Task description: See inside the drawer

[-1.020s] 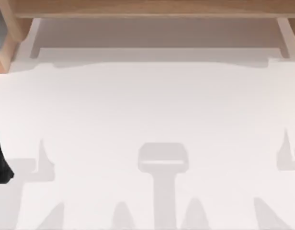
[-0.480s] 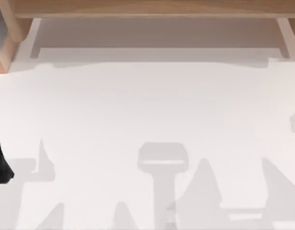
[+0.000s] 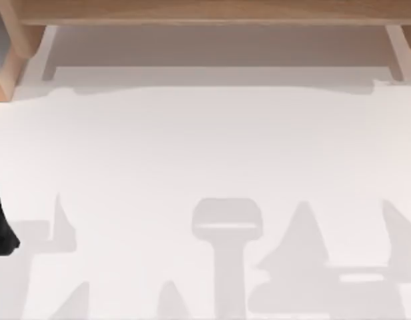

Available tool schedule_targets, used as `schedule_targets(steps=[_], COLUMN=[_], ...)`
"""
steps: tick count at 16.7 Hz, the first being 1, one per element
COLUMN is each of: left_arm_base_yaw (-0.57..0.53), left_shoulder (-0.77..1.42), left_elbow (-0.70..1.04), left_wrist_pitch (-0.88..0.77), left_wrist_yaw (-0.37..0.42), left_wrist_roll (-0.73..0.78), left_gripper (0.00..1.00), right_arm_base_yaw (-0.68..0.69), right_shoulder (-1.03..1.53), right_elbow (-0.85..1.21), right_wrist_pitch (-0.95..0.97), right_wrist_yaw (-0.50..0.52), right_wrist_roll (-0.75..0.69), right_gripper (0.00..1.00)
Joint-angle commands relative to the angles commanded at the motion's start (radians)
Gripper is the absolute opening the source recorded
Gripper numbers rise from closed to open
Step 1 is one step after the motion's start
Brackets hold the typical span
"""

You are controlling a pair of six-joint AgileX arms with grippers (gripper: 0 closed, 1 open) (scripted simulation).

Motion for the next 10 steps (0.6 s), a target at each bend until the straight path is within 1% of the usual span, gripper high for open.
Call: schedule_targets(steps=[3,5,7,10], left_arm_base_yaw=[0.0,0.0,0.0,0.0], left_shoulder=[0.0,0.0,0.0,0.0], left_elbow=[0.0,0.0,0.0,0.0], left_wrist_pitch=[0.0,0.0,0.0,0.0], left_wrist_yaw=[0.0,0.0,0.0,0.0], left_wrist_roll=[0.0,0.0,0.0,0.0], left_gripper=[1.0,1.0,1.0,1.0], right_arm_base_yaw=[0.004,0.005,0.004,-0.002], right_shoulder=[-0.002,0.03,0.101,0.264], right_elbow=[-0.004,0.016,0.057,0.146], right_wrist_pitch=[-0.002,0.016,0.052,0.128], right_wrist_yaw=[0.002,-0.002,-0.009,-0.017], right_wrist_roll=[-0.001,-0.034,-0.109,-0.297], right_gripper=[1.0,1.0,1.0,1.0])
